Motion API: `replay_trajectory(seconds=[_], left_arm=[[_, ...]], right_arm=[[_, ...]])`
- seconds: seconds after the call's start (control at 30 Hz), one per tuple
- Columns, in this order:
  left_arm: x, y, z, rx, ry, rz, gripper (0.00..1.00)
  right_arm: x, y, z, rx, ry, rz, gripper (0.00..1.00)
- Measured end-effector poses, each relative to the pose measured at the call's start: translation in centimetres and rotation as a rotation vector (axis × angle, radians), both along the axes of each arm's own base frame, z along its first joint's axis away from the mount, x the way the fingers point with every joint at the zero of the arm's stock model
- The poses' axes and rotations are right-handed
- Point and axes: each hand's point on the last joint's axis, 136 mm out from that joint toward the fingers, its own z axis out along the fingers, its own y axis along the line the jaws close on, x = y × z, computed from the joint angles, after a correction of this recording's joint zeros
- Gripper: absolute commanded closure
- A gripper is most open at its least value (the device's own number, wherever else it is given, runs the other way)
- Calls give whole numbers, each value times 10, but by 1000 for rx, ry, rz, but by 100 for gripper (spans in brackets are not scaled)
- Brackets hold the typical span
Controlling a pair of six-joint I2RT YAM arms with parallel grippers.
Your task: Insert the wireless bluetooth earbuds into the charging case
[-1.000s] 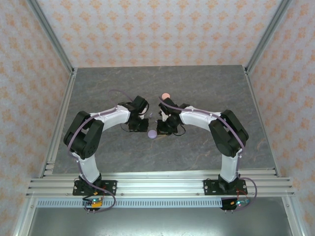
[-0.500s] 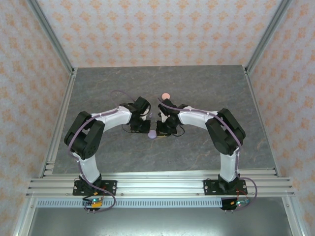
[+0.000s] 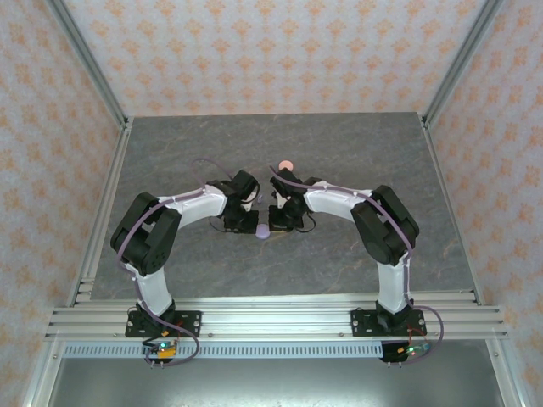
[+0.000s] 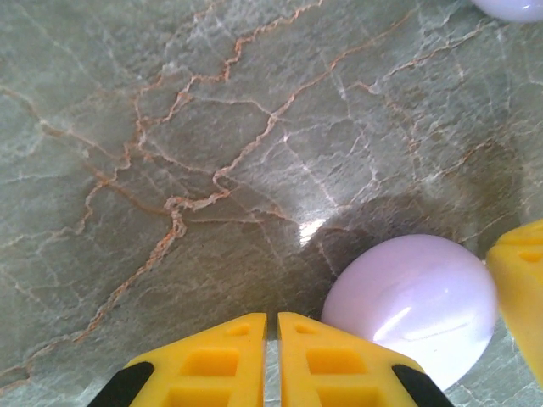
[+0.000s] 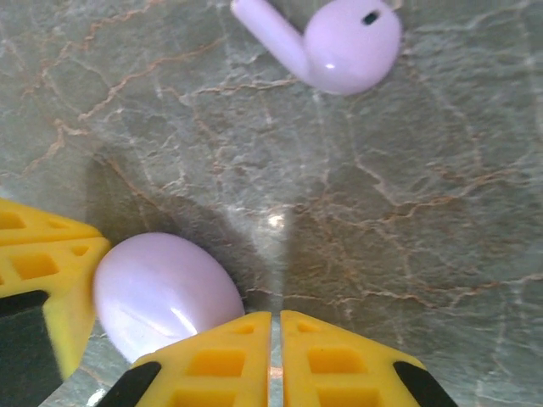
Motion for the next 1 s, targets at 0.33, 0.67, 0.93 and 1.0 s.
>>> replay_trajectory(seconds=[0.33,0.67,0.93,1.0], left_arm=[[1,4,19,-1,-48,6,79],[10,19,43,-101,-117,82,62],[2,11,29,-238,-72,118,56],[1,7,29,-263,-68,120,55]], right_arm=[[7,-18,-2,-100,-40,-38,86],[12,-19,31,51,-77,-127,71],[2,-2,28,200,-9,-158,73],[3,3,28,225,-2,-161,76]])
